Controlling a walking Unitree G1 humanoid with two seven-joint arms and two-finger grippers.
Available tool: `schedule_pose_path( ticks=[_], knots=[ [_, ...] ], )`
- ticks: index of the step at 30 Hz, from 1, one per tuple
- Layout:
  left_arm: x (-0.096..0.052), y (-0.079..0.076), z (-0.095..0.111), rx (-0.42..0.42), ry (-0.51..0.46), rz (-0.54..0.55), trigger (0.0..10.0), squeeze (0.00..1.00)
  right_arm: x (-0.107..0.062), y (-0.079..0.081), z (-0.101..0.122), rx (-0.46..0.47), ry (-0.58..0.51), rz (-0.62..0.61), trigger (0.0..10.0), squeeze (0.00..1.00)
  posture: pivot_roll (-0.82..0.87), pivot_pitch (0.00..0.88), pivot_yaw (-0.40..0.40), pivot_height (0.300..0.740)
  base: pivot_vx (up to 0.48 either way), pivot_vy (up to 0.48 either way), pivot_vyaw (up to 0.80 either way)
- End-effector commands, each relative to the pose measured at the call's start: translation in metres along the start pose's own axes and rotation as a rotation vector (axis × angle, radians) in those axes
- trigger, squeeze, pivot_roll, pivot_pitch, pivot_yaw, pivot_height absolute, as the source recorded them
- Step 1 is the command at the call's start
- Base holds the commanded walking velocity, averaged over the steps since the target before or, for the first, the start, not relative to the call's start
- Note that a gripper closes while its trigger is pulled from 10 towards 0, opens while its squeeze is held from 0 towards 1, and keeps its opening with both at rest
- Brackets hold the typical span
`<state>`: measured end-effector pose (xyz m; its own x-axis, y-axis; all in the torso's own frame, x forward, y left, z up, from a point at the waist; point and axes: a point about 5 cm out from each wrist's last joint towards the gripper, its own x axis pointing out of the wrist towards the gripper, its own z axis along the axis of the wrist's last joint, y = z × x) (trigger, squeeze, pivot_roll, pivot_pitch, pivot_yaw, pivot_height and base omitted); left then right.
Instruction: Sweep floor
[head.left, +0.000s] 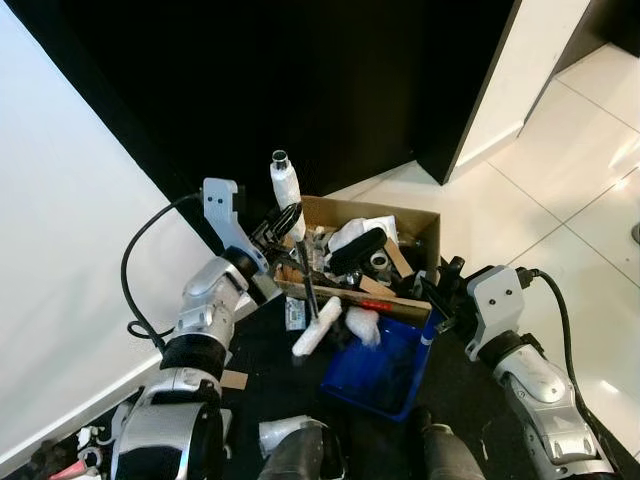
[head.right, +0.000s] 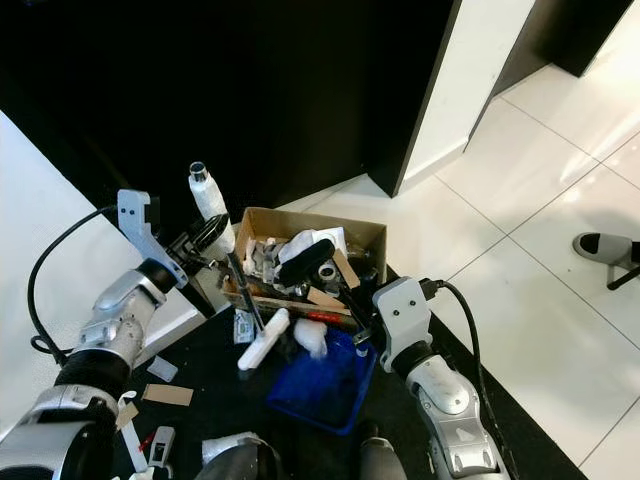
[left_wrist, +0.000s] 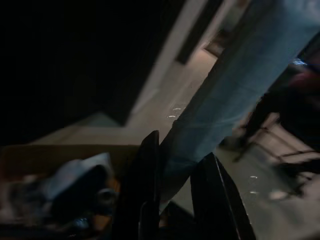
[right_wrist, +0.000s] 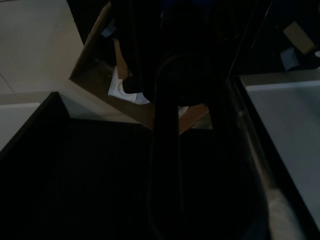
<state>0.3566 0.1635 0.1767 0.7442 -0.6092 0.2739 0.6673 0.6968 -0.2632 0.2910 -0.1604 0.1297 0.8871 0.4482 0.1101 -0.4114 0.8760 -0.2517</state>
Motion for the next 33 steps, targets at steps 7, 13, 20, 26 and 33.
schedule_pose_path(
  ticks=[7,13,20,26,33],
  knots=[
    [-0.041,-0.02,0.021,-0.126,0.098,-0.18,10.0,0.0,-0.005,0.005,-0.009,0.029,0.026,0.001,10.0,0.0,-0.04,0.384,0.121,0.74,0.0,0.0,0.0],
    [-0.055,-0.007,0.046,-0.001,0.092,-0.099,10.0,0.0,-0.002,0.006,-0.009,0.032,0.022,0.003,10.0,0.0,-0.03,0.378,0.122,0.74,0.0,0.0,0.0],
    [-0.07,0.024,0.071,0.198,0.046,0.153,10.0,0.0,-0.001,0.006,-0.009,0.034,0.019,0.006,10.0,0.0,-0.02,0.378,0.114,0.74,0.0,0.0,0.0],
    [-0.071,0.033,0.062,0.273,0.083,0.242,10.0,0.0,0.0,0.008,-0.008,0.035,0.016,0.01,10.0,0.0,-0.03,0.387,0.114,0.74,0.0,0.0,0.0],
    [-0.05,0.057,0.036,0.393,0.117,0.407,10.0,0.0,-0.006,0.008,-0.004,0.034,0.012,0.01,10.0,0.0,-0.06,0.434,0.107,0.74,0.0,0.0,0.0]
  ],
)
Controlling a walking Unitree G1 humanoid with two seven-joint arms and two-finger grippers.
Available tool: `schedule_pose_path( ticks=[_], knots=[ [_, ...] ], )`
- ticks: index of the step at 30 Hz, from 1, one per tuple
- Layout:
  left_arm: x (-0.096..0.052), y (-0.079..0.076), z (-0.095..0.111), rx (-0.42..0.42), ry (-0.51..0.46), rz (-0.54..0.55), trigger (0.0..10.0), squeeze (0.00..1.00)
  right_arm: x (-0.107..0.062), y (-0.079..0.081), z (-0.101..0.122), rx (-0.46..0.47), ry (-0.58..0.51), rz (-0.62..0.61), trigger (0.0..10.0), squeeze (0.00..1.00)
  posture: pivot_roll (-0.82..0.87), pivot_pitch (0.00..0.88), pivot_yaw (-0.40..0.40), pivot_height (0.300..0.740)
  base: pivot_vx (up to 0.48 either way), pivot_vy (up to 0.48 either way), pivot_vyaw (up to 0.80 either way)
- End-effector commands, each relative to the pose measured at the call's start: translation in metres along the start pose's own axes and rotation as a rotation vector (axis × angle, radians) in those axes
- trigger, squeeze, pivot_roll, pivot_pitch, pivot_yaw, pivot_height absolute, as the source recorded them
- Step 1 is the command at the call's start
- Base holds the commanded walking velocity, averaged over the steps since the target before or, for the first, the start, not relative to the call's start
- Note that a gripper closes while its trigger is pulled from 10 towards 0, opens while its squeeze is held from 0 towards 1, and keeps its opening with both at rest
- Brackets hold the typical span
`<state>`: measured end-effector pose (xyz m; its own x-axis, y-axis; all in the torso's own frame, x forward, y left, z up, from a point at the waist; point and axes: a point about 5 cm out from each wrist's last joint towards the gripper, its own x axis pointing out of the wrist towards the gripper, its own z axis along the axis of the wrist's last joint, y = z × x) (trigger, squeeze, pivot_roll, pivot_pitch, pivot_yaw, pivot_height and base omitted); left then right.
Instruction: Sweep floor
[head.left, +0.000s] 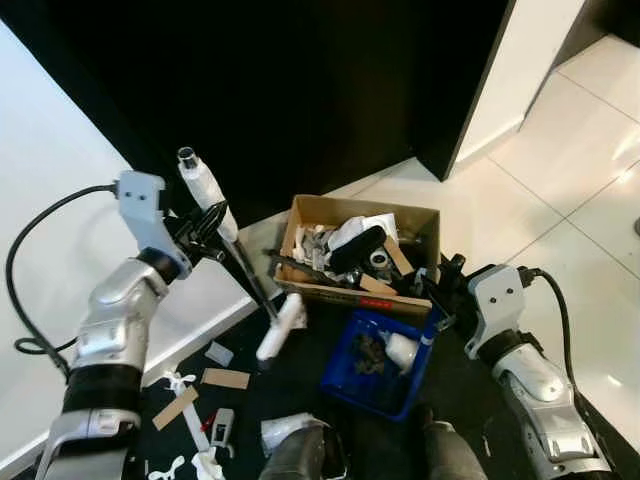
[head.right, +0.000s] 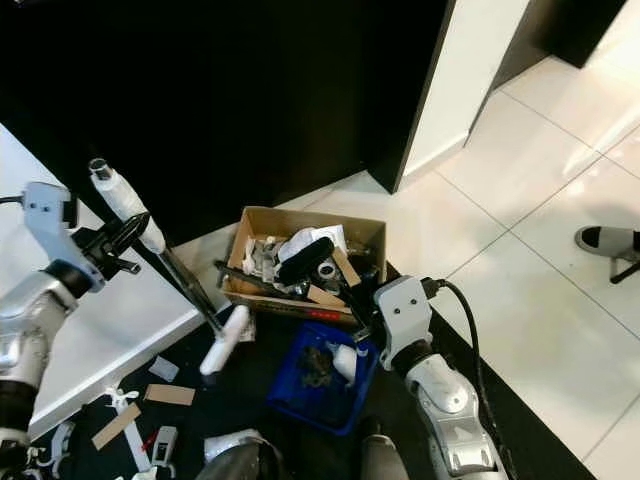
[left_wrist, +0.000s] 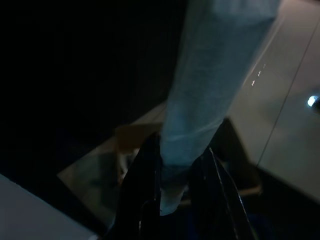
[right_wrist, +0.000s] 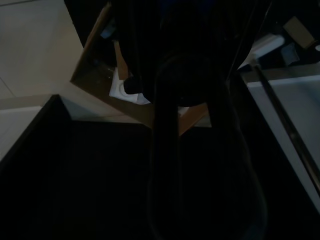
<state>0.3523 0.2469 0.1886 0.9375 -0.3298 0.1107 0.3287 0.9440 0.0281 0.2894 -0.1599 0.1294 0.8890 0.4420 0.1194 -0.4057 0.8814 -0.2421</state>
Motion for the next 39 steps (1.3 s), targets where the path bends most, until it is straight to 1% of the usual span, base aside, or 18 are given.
schedule_pose_path(
  ticks=[1,6,9,12,14,16,17,18,19,21,22,29,32,33,35,36,37,39],
  knots=[
    [0.002,0.001,-0.008,0.021,0.0,0.048,10.0,0.0,-0.005,0.007,-0.004,0.025,0.02,0.019,10.0,0.0,-0.06,0.434,0.107,0.74,0.0,0.0,0.0],
    [0.023,-0.008,-0.018,0.082,0.036,0.117,10.0,0.0,-0.007,0.009,0.004,0.025,0.004,0.029,10.0,0.0,-0.09,0.476,0.105,0.74,0.0,0.0,0.0],
    [0.026,-0.009,-0.018,0.109,0.04,0.127,10.0,0.0,-0.007,0.01,0.006,0.024,-0.001,0.032,10.0,0.0,-0.1,0.481,0.104,0.74,0.0,0.0,0.0],
    [0.031,-0.005,-0.014,0.148,0.022,0.218,10.0,0.0,-0.01,0.007,0.014,0.017,-0.019,0.03,10.0,0.0,-0.11,0.49,0.103,0.74,0.0,0.0,0.0],
    [0.032,-0.005,-0.014,0.139,0.021,0.236,10.0,0.0,-0.01,0.006,0.016,0.016,-0.022,0.028,10.0,0.0,-0.11,0.49,0.103,0.74,0.0,0.0,0.0],
    [0.034,-0.009,-0.021,0.029,0.028,0.229,10.0,0.0,-0.01,0.006,0.016,0.014,-0.023,0.026,10.0,0.0,-0.11,0.487,0.101,0.74,0.0,0.0,0.0],
    [0.034,-0.009,-0.021,0.029,0.028,0.229,10.0,0.0,-0.01,0.006,0.016,0.014,-0.023,0.026,10.0,0.0,-0.11,0.487,0.101,0.74,0.0,0.0,0.0],
    [0.036,-0.023,-0.034,-0.154,0.045,0.132,10.0,0.0,-0.01,0.006,0.016,0.012,-0.022,0.024,10.0,0.0,-0.11,0.47,0.106,0.74,0.0,0.0,0.0],
    [0.036,-0.023,-0.034,-0.154,0.045,0.132,10.0,0.0,-0.01,0.006,0.016,0.012,-0.022,0.024,10.0,0.0,-0.11,0.47,0.106,0.74,0.0,0.0,0.0],
    [0.035,-0.035,-0.043,-0.27,0.052,0.016,10.0,0.0,-0.008,0.005,0.015,0.012,-0.021,0.02,10.0,0.0,-0.1,0.455,0.11,0.74,0.0,0.0,0.0],
    [0.034,-0.039,-0.046,-0.299,0.055,-0.022,10.0,0.0,-0.007,0.004,0.015,0.012,-0.021,0.018,10.0,0.0,-0.09,0.45,0.111,0.74,0.0,0.0,0.0],
    [0.024,-0.054,-0.057,-0.392,0.065,-0.165,10.0,0.0,0.001,0.006,0.012,0.016,-0.019,0.019,10.0,0.0,-0.06,0.405,0.12,0.74,0.0,0.0,0.0],
    [0.013,-0.065,-0.053,-0.423,0.049,-0.266,10.0,0.0,0.005,0.006,0.01,0.019,-0.016,0.024,10.0,0.0,-0.04,0.384,0.119,0.74,0.0,0.0,0.0],
    [0.013,-0.065,-0.053,-0.423,0.049,-0.266,10.0,0.0,0.005,0.006,0.01,0.019,-0.016,0.024,10.0,0.0,-0.04,0.384,0.119,0.74,0.0,0.0,0.0],
    [0.008,-0.07,-0.049,-0.427,0.042,-0.309,10.0,0.0,0.007,0.006,0.009,0.02,-0.017,0.025,10.0,0.0,-0.03,0.371,0.119,0.74,0.0,0.0,0.0],
    [-0.002,-0.076,-0.04,-0.449,0.029,-0.364,10.0,0.0,0.008,0.006,0.008,0.021,-0.018,0.028,10.0,0.0,-0.02,0.357,0.119,0.74,0.0,0.0,0.0],
    [-0.002,-0.076,-0.04,-0.449,0.029,-0.364,10.0,0.0,0.008,0.006,0.008,0.021,-0.018,0.028,10.0,0.0,-0.02,0.357,0.119,0.74,0.0,0.0,0.0],
    [-0.012,-0.077,-0.025,-0.462,0.004,-0.392,10.0,0.0,0.011,0.006,0.008,0.022,-0.022,0.029,10.0,0.0,-0.01,0.346,0.118,0.74,0.0,0.0,0.0]
  ],
)
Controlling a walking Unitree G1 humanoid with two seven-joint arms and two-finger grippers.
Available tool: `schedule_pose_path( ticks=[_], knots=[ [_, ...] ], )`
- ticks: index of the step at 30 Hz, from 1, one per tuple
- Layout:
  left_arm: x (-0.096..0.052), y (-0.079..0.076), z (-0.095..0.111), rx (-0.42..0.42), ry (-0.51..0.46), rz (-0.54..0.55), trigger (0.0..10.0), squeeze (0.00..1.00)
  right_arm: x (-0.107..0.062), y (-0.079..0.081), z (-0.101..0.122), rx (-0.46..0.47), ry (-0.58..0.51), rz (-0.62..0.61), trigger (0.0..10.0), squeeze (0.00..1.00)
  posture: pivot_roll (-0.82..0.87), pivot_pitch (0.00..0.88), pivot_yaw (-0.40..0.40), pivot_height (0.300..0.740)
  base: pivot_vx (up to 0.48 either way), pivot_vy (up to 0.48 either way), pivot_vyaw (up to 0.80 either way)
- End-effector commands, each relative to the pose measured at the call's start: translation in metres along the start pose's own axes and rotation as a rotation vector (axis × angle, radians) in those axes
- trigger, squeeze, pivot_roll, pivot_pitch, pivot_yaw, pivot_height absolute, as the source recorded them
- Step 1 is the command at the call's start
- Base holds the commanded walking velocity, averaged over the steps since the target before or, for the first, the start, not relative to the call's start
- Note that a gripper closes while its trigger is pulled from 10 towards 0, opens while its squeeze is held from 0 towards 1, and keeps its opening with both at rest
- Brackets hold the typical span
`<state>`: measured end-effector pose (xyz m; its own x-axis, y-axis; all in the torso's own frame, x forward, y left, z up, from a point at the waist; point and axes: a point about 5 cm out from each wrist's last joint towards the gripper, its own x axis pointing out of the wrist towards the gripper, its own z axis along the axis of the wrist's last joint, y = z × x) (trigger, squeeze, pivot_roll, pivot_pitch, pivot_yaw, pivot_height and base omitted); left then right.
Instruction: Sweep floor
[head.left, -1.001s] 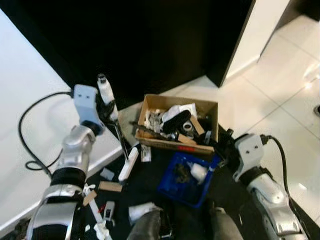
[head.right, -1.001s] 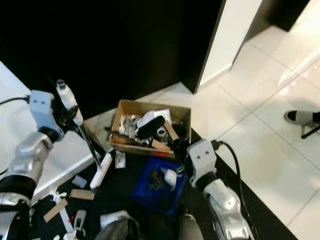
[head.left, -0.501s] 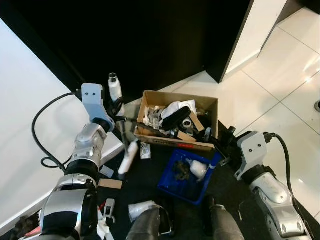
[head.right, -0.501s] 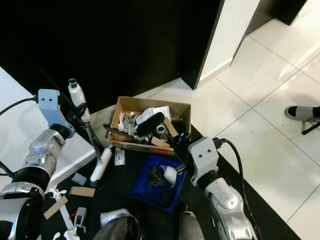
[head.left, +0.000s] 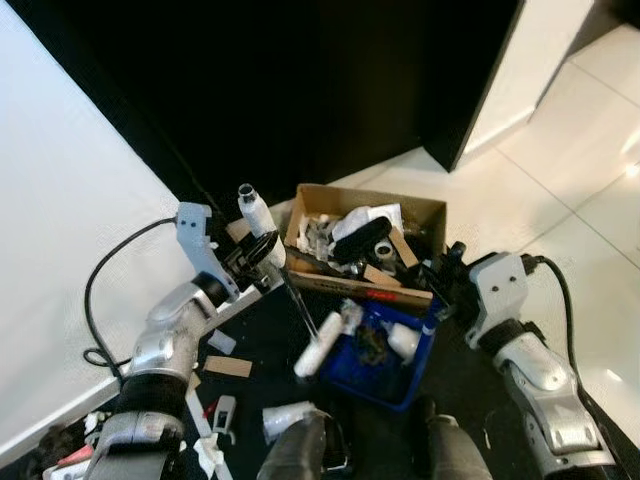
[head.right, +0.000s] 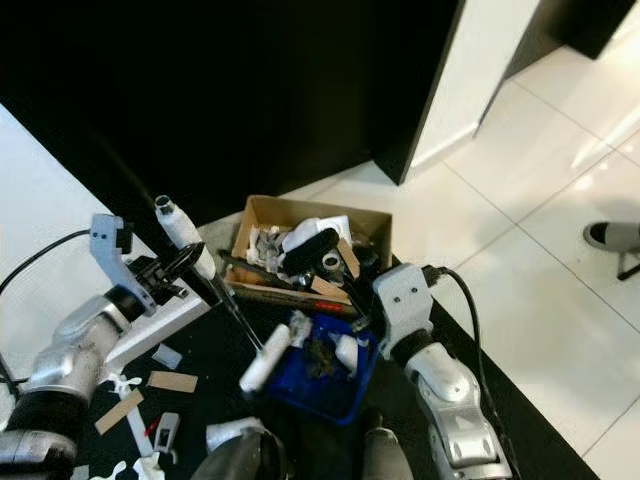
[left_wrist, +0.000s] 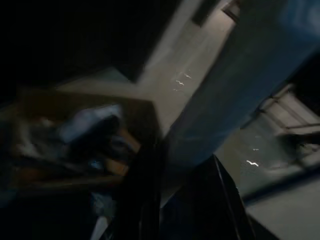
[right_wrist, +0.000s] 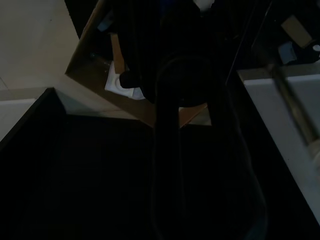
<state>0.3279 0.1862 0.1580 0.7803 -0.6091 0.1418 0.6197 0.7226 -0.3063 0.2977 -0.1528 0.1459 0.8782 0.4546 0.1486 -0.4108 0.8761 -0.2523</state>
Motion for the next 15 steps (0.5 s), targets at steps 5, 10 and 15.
schedule_pose_path(
  ticks=[5,10,15],
  knots=[
    [-0.013,-0.016,0.015,-0.054,-0.025,-0.078,10.0,0.0,0.001,0.007,-0.008,0.033,0.004,0.021,10.0,0.0,0.0,0.328,0.119,0.74,0.0,0.0,0.0],
    [-0.036,0.003,0.063,0.1,-0.065,0.023,10.0,0.0,0.003,0.006,-0.01,0.028,-0.003,0.022,10.0,0.0,0.0,0.312,0.121,0.74,0.0,0.0,0.0],
    [-0.049,0.005,0.085,0.178,-0.046,0.042,10.0,0.0,0.004,0.006,-0.008,0.024,-0.02,0.021,10.0,0.0,0.02,0.288,0.122,0.74,0.0,0.0,0.0]
  ],
)
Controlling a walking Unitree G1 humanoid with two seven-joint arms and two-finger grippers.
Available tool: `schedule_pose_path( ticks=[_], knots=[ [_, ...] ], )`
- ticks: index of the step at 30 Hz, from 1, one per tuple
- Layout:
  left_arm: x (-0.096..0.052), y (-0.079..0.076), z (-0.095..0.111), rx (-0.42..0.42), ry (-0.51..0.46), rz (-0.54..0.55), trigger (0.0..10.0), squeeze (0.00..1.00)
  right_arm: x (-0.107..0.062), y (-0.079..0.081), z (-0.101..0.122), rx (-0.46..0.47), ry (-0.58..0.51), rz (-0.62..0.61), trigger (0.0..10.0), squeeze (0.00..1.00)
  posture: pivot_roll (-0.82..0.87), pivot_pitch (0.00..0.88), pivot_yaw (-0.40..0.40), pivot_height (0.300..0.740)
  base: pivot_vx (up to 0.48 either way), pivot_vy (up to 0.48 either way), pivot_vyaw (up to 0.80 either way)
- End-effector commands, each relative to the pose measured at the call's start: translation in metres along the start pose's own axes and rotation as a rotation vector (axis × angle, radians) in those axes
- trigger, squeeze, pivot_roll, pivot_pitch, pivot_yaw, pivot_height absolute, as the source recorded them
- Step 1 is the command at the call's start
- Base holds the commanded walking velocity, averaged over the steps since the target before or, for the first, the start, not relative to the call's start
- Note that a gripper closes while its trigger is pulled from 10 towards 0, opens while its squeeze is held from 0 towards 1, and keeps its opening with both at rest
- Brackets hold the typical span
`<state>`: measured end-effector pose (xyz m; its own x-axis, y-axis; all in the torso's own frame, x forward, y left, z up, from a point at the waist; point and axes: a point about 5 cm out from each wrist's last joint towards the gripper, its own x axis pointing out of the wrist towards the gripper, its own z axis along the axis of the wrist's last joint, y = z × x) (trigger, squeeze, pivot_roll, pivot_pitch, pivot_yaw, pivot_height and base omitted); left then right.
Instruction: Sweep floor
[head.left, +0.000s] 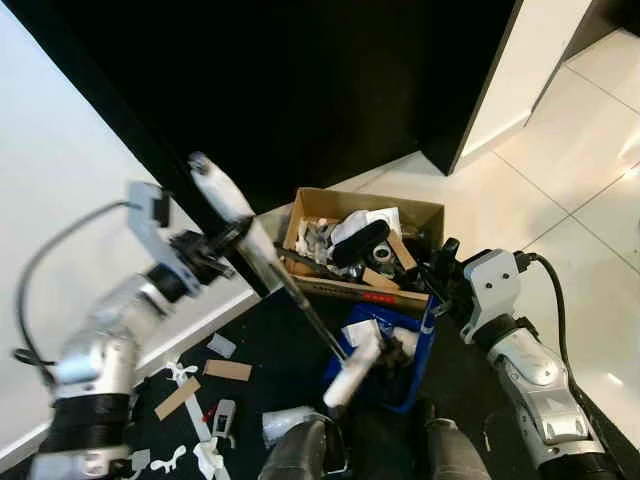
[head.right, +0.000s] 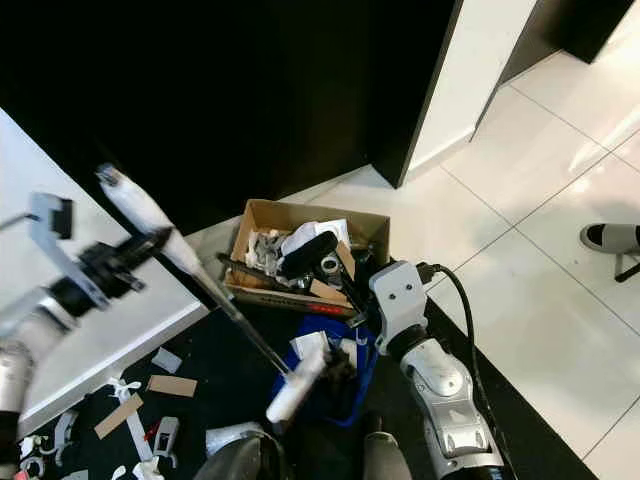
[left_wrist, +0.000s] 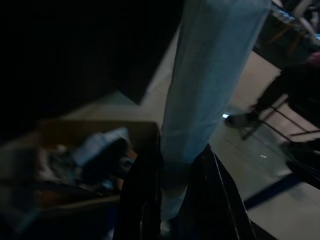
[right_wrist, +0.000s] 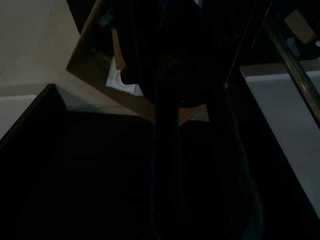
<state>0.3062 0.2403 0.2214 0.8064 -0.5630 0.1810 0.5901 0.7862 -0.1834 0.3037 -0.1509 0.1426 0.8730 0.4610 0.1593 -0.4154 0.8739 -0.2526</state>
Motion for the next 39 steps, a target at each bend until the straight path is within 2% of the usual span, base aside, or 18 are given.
schedule_pose_path(
  ticks=[1,6,9,10,12,19,20,21,22,23,24,25,28,32,36,38,39],
  knots=[
    [-0.008,0.0,0.01,0.043,0.005,0.0,10.0,0.0,-0.002,0.006,-0.003,0.024,-0.008,0.016,10.0,0.0,0.02,0.288,0.122,0.74,0.0,0.0,0.0],
    [-0.019,0.003,0.037,0.141,-0.007,0.039,10.0,0.0,0.003,0.007,0.005,0.028,-0.061,0.014,10.0,0.0,0.03,0.265,0.131,0.74,0.0,0.0,0.0],
    [-0.026,0.02,0.051,0.203,-0.06,0.18,10.0,0.0,0.002,0.01,0.016,0.018,-0.109,0.029,10.0,0.0,0.04,0.247,0.141,0.74,0.0,0.0,0.0],
    [-0.026,0.02,0.051,0.203,-0.06,0.18,10.0,0.0,0.002,0.01,0.016,0.018,-0.109,0.029,10.0,0.0,0.04,0.247,0.141,0.74,0.0,0.0,0.0],
    [-0.033,0.033,0.055,0.228,-0.076,0.298,10.0,0.0,0.001,0.012,0.026,0.019,-0.144,0.043,10.0,0.0,0.04,0.239,0.145,0.74,0.0,0.0,0.0],
    [-0.033,0.033,0.055,0.228,-0.076,0.298,10.0,0.0,0.001,0.012,0.026,0.019,-0.144,0.043,10.0,0.0,0.04,0.239,0.145,0.74,0.0,0.0,0.0],
    [-0.036,0.041,0.057,0.251,-0.086,0.369,10.0,0.0,-0.001,0.013,0.031,0.017,-0.162,0.057,10.0,0.0,0.04,0.233,0.147,0.74,0.0,0.0,0.0],
    [-0.043,0.061,0.061,0.305,-0.1,0.558,10.0,0.0,-0.006,0.013,0.048,-0.004,-0.209,0.076,10.0,0.0,0.01,0.209,0.162,0.74,0.0,0.0,0.0],
    [-0.043,0.061,0.061,0.305,-0.1,0.558,10.0,0.0,-0.006,0.013,0.048,-0.004,-0.209,0.076,10.0,0.0,0.01,0.209,0.162,0.74,0.0,0.0,0.0],
    [-0.056,0.084,0.07,0.41,-0.114,0.839,10.0,0.0,-0.012,0.012,0.075,-0.039,-0.285,0.096,10.0,0.0,0.01,0.201,0.168,0.74,0.0,0.0,0.0],
    [-0.061,0.09,0.075,0.442,-0.134,0.926,10.0,0.0,-0.014,0.01,0.084,-0.051,-0.311,0.094,10.0,0.0,0.0,0.194,0.173,0.74,0.0,0.0,0.0],
    [-0.061,0.09,0.075,0.442,-0.134,0.926,10.0,0.0,-0.014,0.01,0.084,-0.051,-0.311,0.094,10.0,0.0,0.0,0.194,0.173,0.74,0.0,0.0,0.0],
    [-0.07,0.097,0.093,0.465,-0.192,1.035,10.0,0.0,-0.017,0.006,0.102,-0.047,-0.361,0.086,10.0,0.0,-0.01,0.186,0.179,0.74,0.0,0.0,0.0],
    [-0.072,0.099,0.109,0.485,-0.229,1.074,10.0,0.0,-0.019,0.011,0.115,-0.027,-0.393,0.132,10.0,0.0,-0.01,0.184,0.181,0.74,0.0,0.0,0.0],
    [-0.066,0.1,0.11,0.475,-0.24,1.063,10.0,0.0,-0.019,0.01,0.126,0.007,-0.428,0.138,10.0,0.0,-0.01,0.182,0.182,0.74,0.0,0.0,0.0],
    [-0.063,0.101,0.108,0.475,-0.243,1.067,10.0,0.0,-0.02,0.004,0.134,0.03,-0.446,0.118,10.0,0.0,-0.02,0.182,0.183,0.74,0.0,0.0,0.0],
    [-0.059,0.103,0.103,0.481,-0.243,1.073,10.0,0.0,-0.021,-0.005,0.145,0.063,-0.478,0.076,10.0,0.0,-0.02,0.182,0.183,0.74,0.0,0.0,0.0]
  ],
)
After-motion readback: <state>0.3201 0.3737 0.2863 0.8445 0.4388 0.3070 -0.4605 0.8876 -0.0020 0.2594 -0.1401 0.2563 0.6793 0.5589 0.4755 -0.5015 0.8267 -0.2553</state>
